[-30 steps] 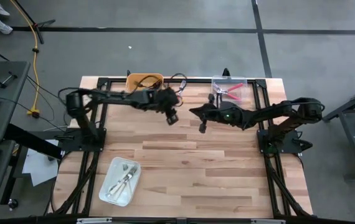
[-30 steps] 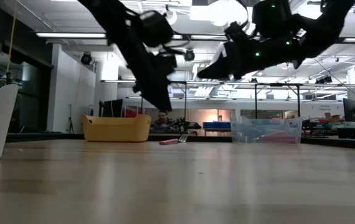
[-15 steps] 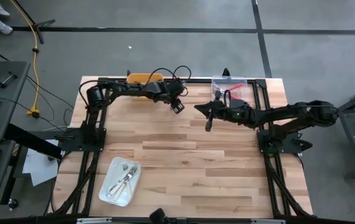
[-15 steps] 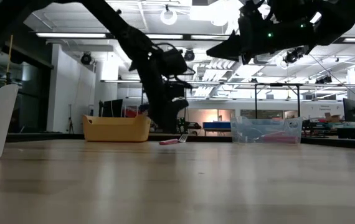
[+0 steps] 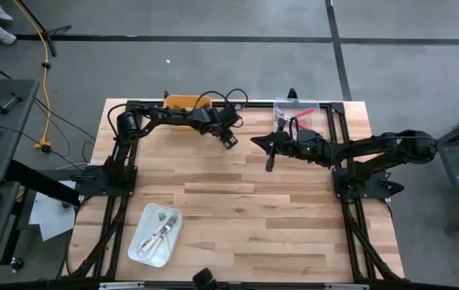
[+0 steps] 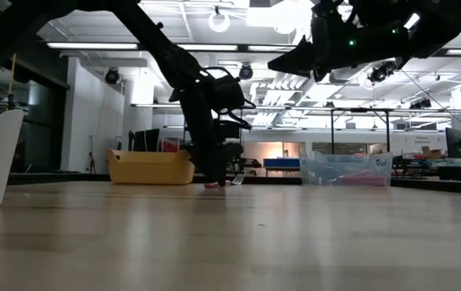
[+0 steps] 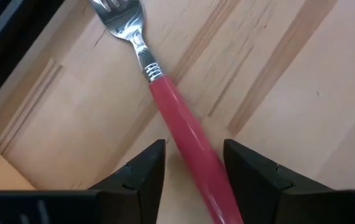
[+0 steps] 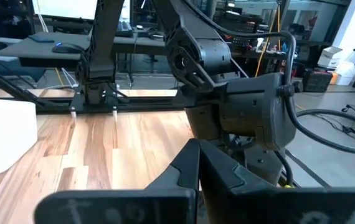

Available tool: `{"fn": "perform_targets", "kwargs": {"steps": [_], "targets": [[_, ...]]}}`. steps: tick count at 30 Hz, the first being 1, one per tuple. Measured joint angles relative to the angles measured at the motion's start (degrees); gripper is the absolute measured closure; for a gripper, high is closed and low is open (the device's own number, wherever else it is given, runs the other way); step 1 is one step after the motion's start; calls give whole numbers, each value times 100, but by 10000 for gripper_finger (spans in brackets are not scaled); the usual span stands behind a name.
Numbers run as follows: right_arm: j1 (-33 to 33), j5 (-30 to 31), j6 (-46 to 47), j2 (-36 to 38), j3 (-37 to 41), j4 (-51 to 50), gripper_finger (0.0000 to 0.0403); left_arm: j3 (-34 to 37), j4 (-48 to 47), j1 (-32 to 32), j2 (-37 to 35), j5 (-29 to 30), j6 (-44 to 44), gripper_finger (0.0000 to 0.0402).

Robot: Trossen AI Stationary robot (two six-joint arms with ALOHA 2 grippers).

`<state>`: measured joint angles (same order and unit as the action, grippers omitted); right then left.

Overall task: Sort silverware by color (type)
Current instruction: Put the pink fork into the transparent bin

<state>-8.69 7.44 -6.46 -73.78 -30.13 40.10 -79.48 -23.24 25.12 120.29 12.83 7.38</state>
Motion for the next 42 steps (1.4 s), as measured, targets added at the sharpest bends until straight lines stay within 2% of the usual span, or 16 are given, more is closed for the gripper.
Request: {"fn": "perform_targets", "kwargs": {"steps": [8,12,19,27,31,35,40,42], "targets": [[0,0,0,0,0,-2,402,-13,-402,15,-4,118,-354,327],[0,-2,-6,0,0,-4,402,-24,-634,16,-35,-34,-635,366],[0,2,-69,0,0,-73,402,25,-771,-135,-303,-34,-809,401],[0,258,-86,2,0,-441,402,22,-830,-248,-889,-113,-782,401],[-13,260,220,2,-1,-535,396,17,-766,-284,-923,-192,-216,389],[-33,260,321,2,0,-527,367,20,-508,-314,-793,-679,348,348],[-33,260,348,2,-1,-522,327,15,-148,-401,-520,-595,838,281],[-33,258,348,2,-1,-522,317,17,-65,-451,-390,-395,901,258]]}}
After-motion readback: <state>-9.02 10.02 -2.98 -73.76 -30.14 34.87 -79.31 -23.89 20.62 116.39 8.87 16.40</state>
